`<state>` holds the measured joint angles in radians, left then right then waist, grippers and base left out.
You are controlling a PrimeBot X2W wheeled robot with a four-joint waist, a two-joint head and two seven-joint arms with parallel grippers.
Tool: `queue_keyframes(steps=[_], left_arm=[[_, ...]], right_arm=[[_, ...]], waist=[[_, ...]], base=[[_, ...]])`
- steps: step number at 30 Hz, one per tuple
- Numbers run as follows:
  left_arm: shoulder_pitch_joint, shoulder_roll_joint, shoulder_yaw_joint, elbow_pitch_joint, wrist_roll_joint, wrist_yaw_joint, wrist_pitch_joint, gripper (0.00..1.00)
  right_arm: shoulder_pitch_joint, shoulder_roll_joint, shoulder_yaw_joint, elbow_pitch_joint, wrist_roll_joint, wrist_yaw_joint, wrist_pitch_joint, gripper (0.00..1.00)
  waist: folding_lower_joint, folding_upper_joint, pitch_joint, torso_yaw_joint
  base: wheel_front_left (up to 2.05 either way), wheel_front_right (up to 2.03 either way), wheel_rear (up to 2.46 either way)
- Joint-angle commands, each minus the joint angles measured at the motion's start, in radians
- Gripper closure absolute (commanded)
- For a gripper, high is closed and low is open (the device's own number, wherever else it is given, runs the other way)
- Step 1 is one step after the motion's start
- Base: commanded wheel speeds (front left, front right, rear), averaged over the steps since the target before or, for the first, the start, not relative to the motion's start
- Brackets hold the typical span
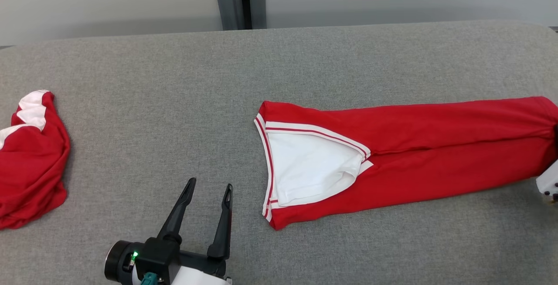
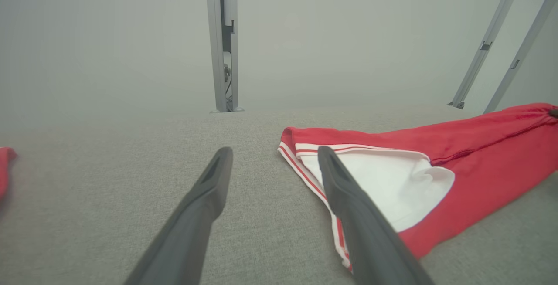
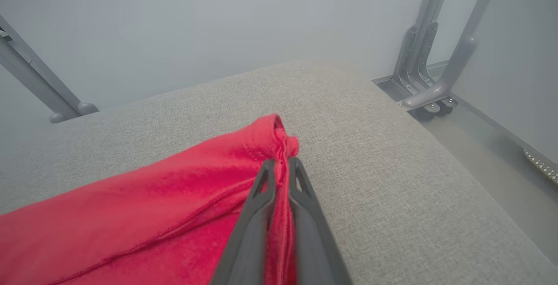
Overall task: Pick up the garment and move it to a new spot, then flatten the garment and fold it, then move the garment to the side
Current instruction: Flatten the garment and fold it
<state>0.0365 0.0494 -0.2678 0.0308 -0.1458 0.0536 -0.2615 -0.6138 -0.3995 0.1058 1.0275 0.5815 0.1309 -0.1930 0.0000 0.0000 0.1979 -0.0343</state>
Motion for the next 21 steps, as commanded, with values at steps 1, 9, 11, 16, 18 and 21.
queue_keyframes(steps=[1, 9, 11, 16, 18, 21], left_arm=[[-0.001, 0.003, 0.004, 0.003, 0.007, -0.005, -0.003, 0.00], [0.010, 0.003, -0.022, 0.020, -0.025, 0.009, -0.003, 0.00], [0.009, 0.003, -0.025, 0.022, -0.030, 0.010, -0.003, 0.00], [-0.002, 0.003, -0.036, 0.034, -0.040, 0.015, -0.003, 0.00], [-0.009, 0.003, -0.040, 0.039, -0.047, 0.015, -0.003, 0.00], [-0.019, 0.003, -0.050, 0.043, -0.056, 0.019, -0.003, 0.00]], right_arm=[[-0.011, 0.004, 0.013, -0.020, 0.017, 0.000, 0.014, 1.00], [0.063, 0.045, 0.103, -0.239, 0.147, 0.000, 0.111, 1.00], [0.072, 0.049, 0.116, -0.274, 0.157, 0.000, 0.124, 1.00], [0.104, 0.071, 0.190, -0.422, 0.187, 0.000, 0.210, 1.00], [0.101, 0.077, 0.212, -0.462, 0.184, 0.000, 0.240, 1.00], [0.092, 0.099, 0.232, -0.500, 0.170, 0.000, 0.272, 1.00]], waist=[[0.0000, 0.0000, -0.004, -0.003], [0.0000, 0.0000, -0.031, 0.005], [0.0000, 0.0000, -0.033, 0.007], [0.0000, 0.0000, -0.037, 0.026], [0.0000, 0.0000, -0.037, 0.038], [0.0000, 0.0000, -0.037, 0.060]], base=[[0.00, 0.00, 0.00], [0.00, 0.00, 0.00], [0.00, 0.00, 0.00], [0.00, 0.00, 0.00], [0.00, 0.00, 0.00], [0.00, 0.00, 0.00]])
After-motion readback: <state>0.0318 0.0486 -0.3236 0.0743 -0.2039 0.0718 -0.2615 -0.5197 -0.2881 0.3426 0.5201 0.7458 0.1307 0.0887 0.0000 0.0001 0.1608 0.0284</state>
